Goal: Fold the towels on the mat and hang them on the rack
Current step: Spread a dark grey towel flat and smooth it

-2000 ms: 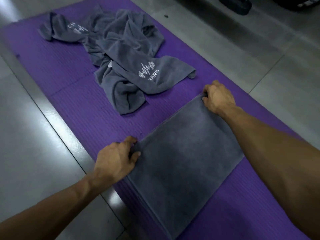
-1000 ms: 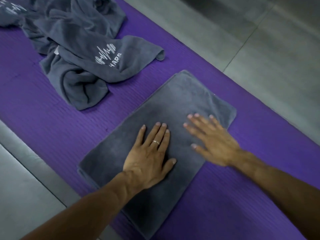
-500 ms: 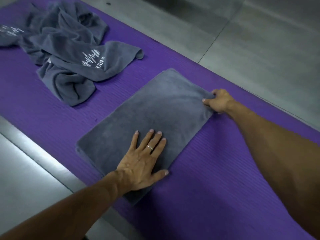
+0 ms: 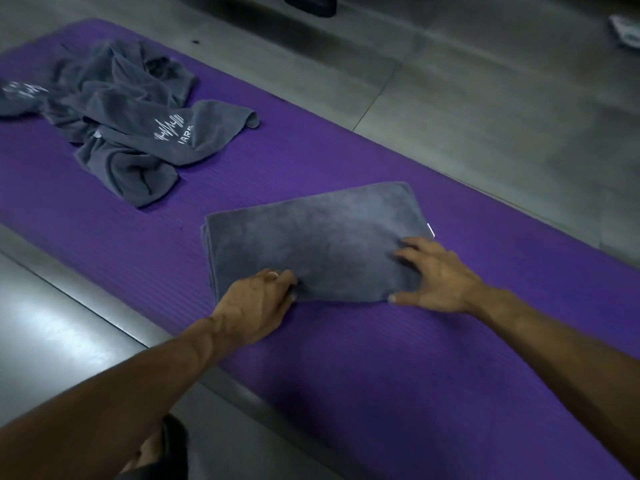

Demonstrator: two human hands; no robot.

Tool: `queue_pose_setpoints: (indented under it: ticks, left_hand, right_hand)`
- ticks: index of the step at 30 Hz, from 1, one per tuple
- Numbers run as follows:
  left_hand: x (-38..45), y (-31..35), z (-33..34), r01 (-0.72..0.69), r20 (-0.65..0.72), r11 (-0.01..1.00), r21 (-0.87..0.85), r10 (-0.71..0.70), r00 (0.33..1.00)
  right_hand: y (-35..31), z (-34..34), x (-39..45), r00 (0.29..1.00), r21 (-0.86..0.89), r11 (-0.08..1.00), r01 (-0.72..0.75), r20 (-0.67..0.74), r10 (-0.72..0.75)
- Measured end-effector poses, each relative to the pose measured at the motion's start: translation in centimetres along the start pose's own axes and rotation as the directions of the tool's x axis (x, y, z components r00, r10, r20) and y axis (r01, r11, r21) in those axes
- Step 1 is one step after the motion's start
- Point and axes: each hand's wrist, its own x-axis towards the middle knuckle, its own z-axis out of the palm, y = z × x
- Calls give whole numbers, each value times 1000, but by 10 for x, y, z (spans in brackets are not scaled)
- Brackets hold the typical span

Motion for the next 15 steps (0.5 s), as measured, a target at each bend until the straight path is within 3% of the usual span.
queue_pose_setpoints:
  ticks: [2, 5, 7, 10, 12, 15]
  left_hand:
    - [5, -1, -8, 54, 3, 996, -67, -54, 999]
    - [13, -6, -20, 89, 28, 984, -153, -86, 996]
    - [19, -12, -28, 131, 98, 959, -253, -109, 989]
    - [29, -18, -39, 164, 255, 908, -385, -67, 965]
    - [32, -19, -42, 175, 310, 914, -367, -57, 949]
    - [34, -28, -41, 207, 211, 950, -232, -159, 965]
  right_hand:
    - [-12, 6, 5, 995, -114, 990, 81, 65, -74]
    - [-11, 8, 16, 996, -171, 982, 85, -11, -88]
    - [-8, 0, 19, 999, -81, 995, 50, -9, -51]
    - [-4, -26, 24, 984, 42, 997, -58, 174, 50]
    - [-3, -41, 30, 970, 67, 994, -88, 234, 70]
    - [-9, -53, 45, 995, 34, 996, -84, 60, 82]
